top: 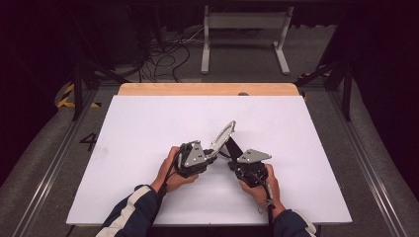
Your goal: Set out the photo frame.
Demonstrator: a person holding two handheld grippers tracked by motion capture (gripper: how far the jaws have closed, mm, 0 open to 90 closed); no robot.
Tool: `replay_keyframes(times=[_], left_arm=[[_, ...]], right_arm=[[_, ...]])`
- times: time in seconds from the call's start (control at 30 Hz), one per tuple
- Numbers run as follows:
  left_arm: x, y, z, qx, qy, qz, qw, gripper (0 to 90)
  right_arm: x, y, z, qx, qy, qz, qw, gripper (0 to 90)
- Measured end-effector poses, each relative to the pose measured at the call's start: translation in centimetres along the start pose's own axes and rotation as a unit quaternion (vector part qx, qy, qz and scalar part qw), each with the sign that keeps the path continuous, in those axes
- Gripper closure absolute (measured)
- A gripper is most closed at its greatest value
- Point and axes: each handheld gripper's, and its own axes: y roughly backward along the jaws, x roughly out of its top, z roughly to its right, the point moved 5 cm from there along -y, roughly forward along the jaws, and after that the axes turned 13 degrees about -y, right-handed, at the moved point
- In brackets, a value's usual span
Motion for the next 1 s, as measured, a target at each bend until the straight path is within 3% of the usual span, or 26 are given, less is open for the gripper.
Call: replay_keyframes(times=[0.33, 0.4, 0.5, 0.6, 0.7, 0.77, 1.0], left_arm=[[-0.2, -0.3, -0.1, -0.012, 0.02, 0.012, 0.9996, 68.0], [-0.5, -0.7, 0.0, -0.021, 0.023, 0.006, 0.9995, 58.9], [-0.6, -0.9, -0.1, -0.019, 0.029, 0.005, 0.9994, 59.8], [-1.1, -1.5, -0.2, -0.006, 0.028, -0.019, 0.9994, 54.3], [-1.3, -1.7, -0.3, 0.002, 0.036, -0.02, 0.9992, 57.4], [-1.4, -1.7, -0.3, -0.002, 0.031, -0.021, 0.9993, 60.4], [-1.2, -1.5, 0.0, 0.018, 0.0, -0.033, 0.9993, 67.3]], right_arm=[[0.0, 0.0, 0.1, -0.001, 0.002, -0.003, 1.0, 90.0], [0.0, 0.0, 0.2, -0.002, 0.003, -0.004, 1.0, 90.0], [0.0, 0.0, 0.2, -0.002, 0.004, -0.005, 1.0, 90.0], [-0.1, -0.1, 0.2, -0.001, 0.003, -0.004, 1.0, 90.0], [-0.1, -0.1, 0.2, -0.003, 0.003, -0.004, 1.0, 90.0], [-0.1, -0.1, 0.2, -0.004, 0.002, -0.007, 1.0, 90.0], [-0.2, -0.1, 0.2, -0.012, 0.001, -0.024, 0.9996, 90.0]])
